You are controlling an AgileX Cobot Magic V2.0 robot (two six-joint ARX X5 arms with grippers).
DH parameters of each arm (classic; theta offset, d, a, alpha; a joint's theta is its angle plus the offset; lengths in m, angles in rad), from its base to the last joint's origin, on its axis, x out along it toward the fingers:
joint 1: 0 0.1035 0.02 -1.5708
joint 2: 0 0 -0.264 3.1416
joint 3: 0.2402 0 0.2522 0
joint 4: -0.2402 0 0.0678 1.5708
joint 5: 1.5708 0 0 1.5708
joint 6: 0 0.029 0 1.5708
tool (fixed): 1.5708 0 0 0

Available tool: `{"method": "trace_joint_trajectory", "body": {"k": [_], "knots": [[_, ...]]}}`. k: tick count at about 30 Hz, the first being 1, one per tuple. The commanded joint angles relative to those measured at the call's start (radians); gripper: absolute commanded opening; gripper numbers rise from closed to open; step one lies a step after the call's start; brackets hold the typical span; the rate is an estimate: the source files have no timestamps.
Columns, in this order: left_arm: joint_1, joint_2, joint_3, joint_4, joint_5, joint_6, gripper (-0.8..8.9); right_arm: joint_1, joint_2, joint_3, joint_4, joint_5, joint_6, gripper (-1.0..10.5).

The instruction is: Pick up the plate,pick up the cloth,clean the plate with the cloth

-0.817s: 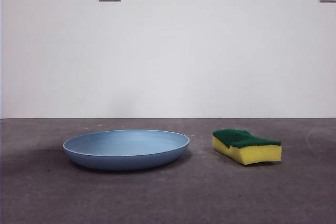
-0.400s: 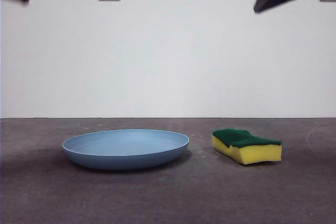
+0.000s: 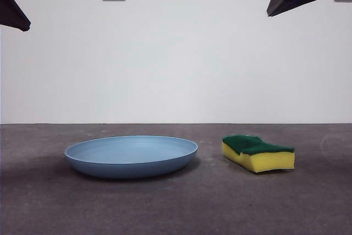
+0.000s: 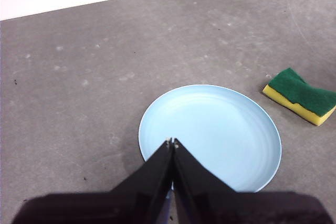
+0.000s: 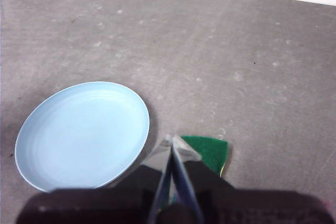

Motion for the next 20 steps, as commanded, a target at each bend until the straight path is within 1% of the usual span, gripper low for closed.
{"method": "trace_joint_trajectory", "body": {"k": [1,8,11,12,15,20], "knots": [[-0.003,-0.001,-0.001,0.002,-0.001,-0.006,-0.03,0.0,-0.002,-0.006,0.008,0.003,0.01,0.0],[-0.003,-0.001,-0.001,0.002,-0.002,0.0,-0.03,0.0,-0.002,-0.006,0.008,0.003,0.01,0.0],[0.005,-0.036,-0.001,0.002,-0.01,0.114,-0.03,0.0,-0.002,-0.006,0.008,0.003,0.01,0.0],[0.012,-0.055,-0.001,0.004,-0.009,0.138,-0.03,0.0,-0.002,-0.006,0.008,0.002,0.01,0.0],[0.05,-0.112,-0.001,0.029,0.0,0.175,-0.03,0.0,-0.002,-0.006,0.008,0.003,0.01,0.0],[0.173,-0.193,-0.017,0.041,0.006,0.163,-0.03,0.0,-0.002,-0.006,0.008,0.003,0.01,0.0]]}}
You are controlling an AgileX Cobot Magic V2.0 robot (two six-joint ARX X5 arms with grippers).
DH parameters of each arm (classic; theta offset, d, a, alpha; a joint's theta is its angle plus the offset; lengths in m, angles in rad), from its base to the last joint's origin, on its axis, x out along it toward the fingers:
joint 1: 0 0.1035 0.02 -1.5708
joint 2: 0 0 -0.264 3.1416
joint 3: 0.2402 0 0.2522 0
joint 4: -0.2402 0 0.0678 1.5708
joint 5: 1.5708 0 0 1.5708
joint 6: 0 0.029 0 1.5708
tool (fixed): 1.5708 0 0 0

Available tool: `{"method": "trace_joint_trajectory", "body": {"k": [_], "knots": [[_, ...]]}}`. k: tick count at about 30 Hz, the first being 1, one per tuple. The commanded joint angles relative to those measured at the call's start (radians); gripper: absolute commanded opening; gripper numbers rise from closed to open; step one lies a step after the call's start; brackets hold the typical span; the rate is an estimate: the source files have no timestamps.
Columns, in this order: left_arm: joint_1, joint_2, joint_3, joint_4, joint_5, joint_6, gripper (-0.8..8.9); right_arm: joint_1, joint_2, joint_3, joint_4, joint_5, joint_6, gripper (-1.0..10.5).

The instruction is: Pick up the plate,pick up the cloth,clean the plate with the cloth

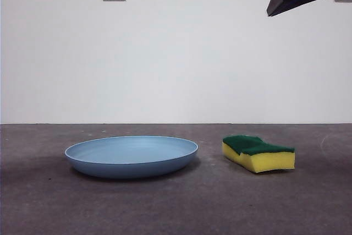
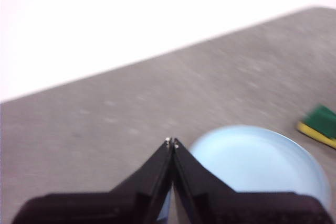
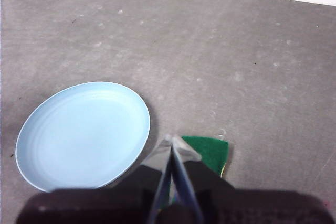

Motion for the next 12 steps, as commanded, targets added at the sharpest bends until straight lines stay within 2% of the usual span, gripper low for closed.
{"method": "trace_joint_trajectory", "body": {"k": [1,8,12], "knots": [[0.081,-0.043,-0.03,0.022,0.009,0.011,-0.03,0.0,-0.002,-0.006,0.008,0.003,0.01,0.0],[0.22,-0.193,-0.204,0.131,0.112,-0.012,-0.03,0.0,-0.002,-0.006,0.008,0.003,0.01,0.0],[0.253,-0.265,-0.305,0.165,0.111,-0.063,-0.03,0.0,-0.002,-0.006,0.008,0.003,0.01,0.0]]}}
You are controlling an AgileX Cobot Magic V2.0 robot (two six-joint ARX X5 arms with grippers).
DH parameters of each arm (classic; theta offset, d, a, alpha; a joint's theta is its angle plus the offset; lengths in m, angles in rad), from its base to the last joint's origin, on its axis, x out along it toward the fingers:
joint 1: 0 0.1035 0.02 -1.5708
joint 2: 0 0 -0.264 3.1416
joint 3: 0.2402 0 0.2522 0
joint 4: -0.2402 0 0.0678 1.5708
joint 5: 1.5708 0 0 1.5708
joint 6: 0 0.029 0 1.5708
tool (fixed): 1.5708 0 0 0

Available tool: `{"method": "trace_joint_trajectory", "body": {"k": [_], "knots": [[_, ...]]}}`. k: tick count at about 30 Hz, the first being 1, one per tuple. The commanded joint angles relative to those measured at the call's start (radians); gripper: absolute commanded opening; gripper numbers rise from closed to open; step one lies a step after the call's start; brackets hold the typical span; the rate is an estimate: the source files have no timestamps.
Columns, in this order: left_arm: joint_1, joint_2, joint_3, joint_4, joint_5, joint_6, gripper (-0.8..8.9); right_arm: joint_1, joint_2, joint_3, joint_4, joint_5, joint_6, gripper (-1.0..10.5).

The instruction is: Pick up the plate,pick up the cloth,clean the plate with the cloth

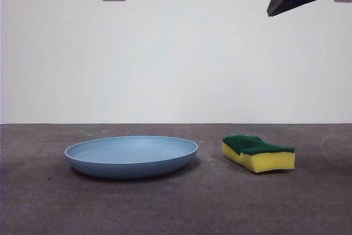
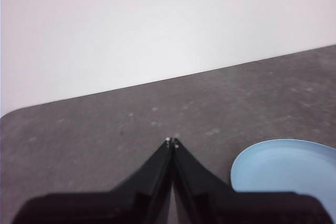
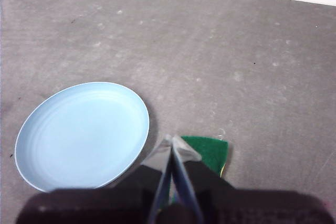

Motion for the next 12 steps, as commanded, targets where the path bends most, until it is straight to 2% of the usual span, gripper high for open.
{"method": "trace_joint_trajectory", "body": {"k": [1,12], "knots": [[0.017,-0.043,-0.072,0.024,-0.002,-0.046,-0.03,0.0,-0.002,-0.006,0.008,0.002,0.01,0.0],[0.031,-0.144,-0.222,0.032,0.0,-0.081,-0.03,0.0,-0.002,-0.006,0.008,0.002,0.01,0.0]]}}
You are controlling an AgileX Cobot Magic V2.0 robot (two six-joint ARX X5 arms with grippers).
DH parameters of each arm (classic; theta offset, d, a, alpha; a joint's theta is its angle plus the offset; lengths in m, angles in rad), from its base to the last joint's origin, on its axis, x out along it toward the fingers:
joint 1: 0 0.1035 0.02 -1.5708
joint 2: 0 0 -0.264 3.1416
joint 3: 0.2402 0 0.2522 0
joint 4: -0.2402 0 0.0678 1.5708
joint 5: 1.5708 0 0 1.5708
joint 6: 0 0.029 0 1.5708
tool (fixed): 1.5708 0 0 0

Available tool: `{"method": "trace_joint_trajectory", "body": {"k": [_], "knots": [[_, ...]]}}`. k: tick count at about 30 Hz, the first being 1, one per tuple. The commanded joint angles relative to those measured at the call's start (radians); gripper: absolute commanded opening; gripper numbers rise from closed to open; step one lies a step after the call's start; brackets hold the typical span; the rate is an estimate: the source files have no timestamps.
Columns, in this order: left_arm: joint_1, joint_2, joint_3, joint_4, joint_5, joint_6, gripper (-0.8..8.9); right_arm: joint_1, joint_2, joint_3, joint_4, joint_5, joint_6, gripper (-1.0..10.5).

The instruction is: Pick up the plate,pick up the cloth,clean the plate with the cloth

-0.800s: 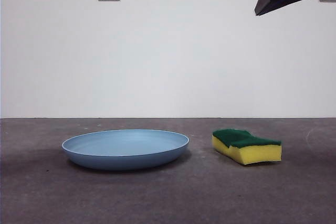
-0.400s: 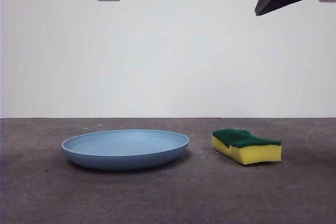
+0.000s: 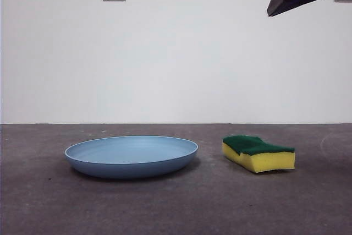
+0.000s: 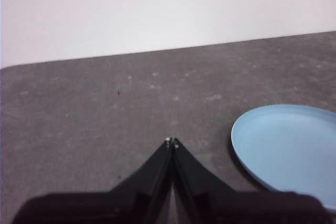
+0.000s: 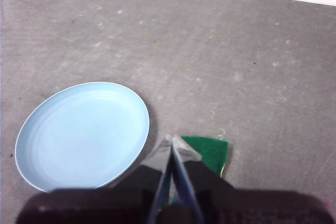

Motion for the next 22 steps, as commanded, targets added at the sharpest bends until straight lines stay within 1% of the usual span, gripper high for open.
{"method": "trace_joint_trajectory", "body": {"k": [1,5,12,22], "knots": [[0.011,-0.027,-0.027,0.011,0.0,-0.023,-0.03,0.0,-0.002,-0.006,0.007,0.002,0.01,0.0],[0.021,-0.06,-0.05,-0.001,-0.002,-0.035,-0.03,0.0,-0.002,-0.006,0.008,0.002,0.01,0.0],[0.021,-0.094,-0.053,-0.076,-0.005,-0.037,-0.03,0.0,-0.002,-0.006,0.008,0.002,0.01,0.0],[0.021,-0.094,-0.068,-0.096,-0.006,-0.044,-0.03,0.0,-0.002,-0.006,0.008,0.002,0.01,0.0]]}}
